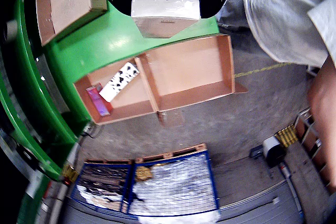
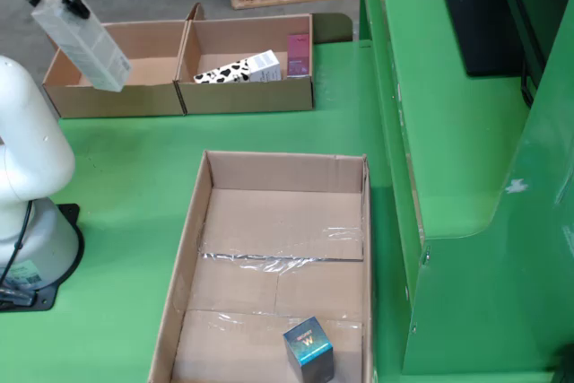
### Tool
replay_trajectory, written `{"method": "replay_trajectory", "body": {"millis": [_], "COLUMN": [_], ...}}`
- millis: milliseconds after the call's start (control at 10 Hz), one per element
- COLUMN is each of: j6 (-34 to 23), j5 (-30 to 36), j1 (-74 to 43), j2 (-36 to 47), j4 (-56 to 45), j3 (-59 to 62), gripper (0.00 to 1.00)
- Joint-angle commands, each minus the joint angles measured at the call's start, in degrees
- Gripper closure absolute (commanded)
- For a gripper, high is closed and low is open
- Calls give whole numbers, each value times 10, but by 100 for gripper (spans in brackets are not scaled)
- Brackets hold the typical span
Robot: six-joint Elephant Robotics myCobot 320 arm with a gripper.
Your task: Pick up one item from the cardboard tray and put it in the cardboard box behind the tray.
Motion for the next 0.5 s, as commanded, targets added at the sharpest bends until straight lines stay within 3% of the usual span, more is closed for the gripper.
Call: {"method": "replay_trajectory", "body": {"millis": [0,200,400], "j6": [4,-36,-36], "j5": [-7,-4,-4], "j1": [270,210,210], "j2": [-12,-79,-79], "j4": [22,117,117], "j3": [9,9,9], "gripper": [100,100,100]}}
